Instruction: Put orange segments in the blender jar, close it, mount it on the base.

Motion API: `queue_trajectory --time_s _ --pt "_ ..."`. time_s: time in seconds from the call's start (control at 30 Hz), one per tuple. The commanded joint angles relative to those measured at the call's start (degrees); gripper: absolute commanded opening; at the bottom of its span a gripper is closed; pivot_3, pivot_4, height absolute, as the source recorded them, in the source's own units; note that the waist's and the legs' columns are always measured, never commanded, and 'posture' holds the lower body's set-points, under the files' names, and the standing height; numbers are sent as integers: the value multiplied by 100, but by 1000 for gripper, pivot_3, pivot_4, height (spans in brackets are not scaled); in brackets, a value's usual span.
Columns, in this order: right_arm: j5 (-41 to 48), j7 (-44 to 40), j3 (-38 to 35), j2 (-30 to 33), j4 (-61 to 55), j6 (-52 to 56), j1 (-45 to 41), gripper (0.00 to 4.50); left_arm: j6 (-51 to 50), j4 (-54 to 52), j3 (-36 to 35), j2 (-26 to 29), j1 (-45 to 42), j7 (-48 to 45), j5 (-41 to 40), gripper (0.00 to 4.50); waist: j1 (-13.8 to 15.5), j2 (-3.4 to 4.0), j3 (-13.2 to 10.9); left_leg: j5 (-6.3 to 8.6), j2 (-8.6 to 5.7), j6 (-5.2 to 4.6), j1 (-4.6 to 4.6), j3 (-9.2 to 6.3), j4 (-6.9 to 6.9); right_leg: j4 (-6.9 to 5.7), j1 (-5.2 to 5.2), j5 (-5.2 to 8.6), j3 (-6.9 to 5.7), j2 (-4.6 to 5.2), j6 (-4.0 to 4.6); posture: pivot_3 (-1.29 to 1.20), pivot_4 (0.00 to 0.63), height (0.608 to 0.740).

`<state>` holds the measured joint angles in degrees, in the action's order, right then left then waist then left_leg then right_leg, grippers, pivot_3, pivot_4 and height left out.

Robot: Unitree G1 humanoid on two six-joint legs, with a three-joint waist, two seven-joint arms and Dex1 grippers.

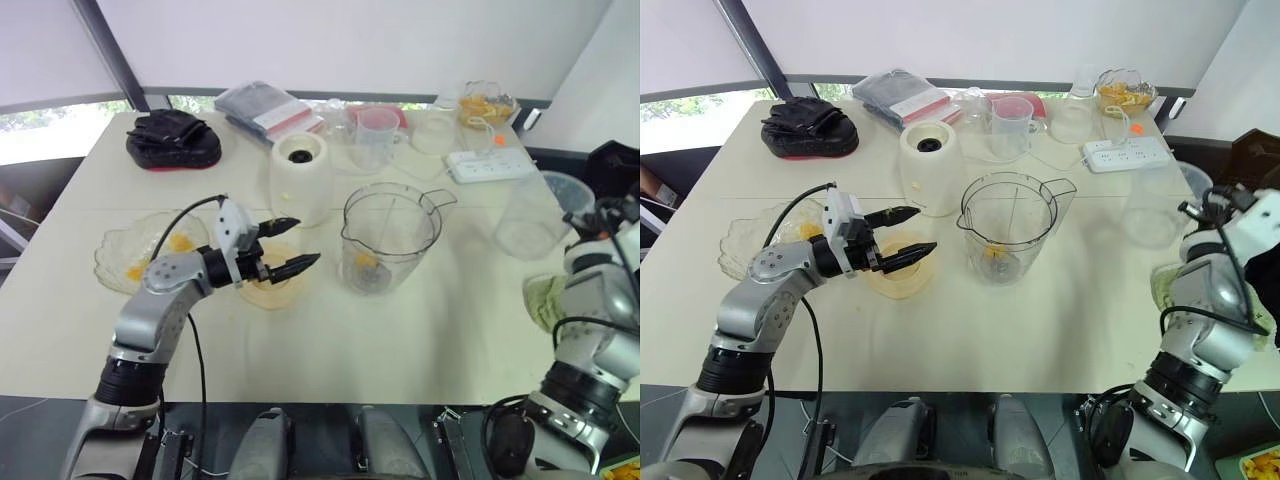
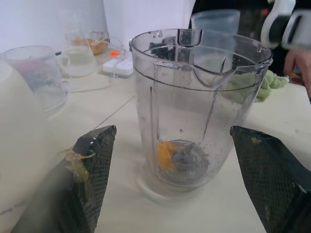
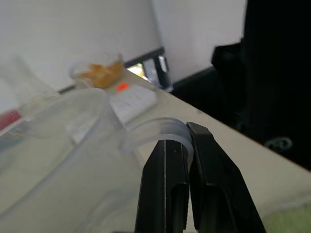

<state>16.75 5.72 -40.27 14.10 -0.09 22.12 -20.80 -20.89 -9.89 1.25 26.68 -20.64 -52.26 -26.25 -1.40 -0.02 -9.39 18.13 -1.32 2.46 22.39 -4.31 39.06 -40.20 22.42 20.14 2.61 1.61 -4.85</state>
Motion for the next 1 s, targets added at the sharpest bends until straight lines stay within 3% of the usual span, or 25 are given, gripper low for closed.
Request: queue_trajectory --time_s 0.03,0.3,0.73,1.0 --pt "-72 -78 101 -76 417 -1034 43 32 -201 -472 -184 98 4 -1 -335 3929 -4 2 -1 0 0 0 0 1 0 0 1 0 1 0 0 0 150 740" --pt "183 -102 206 -177 1519 -1997 -84 32 -694 -993 -207 552 271 -140 -676 3929 -109 7 0 0 1 1 -2 0 -1 0 -3 0 1 0 0 0 150 740" --pt "334 -232 559 -233 2836 -3035 -493 32 -666 -1110 -173 763 431 -50 -639 3929 -124 10 -1 0 2 1 -5 2 0 0 -5 0 4 -1 0 0 150 740" --pt "297 -325 794 -199 2930 -3161 -201 32 -613 -1118 -146 766 490 11 -597 3929 -131 9 -1 0 4 1 -7 2 0 0 -7 0 4 -3 0 0 150 740"
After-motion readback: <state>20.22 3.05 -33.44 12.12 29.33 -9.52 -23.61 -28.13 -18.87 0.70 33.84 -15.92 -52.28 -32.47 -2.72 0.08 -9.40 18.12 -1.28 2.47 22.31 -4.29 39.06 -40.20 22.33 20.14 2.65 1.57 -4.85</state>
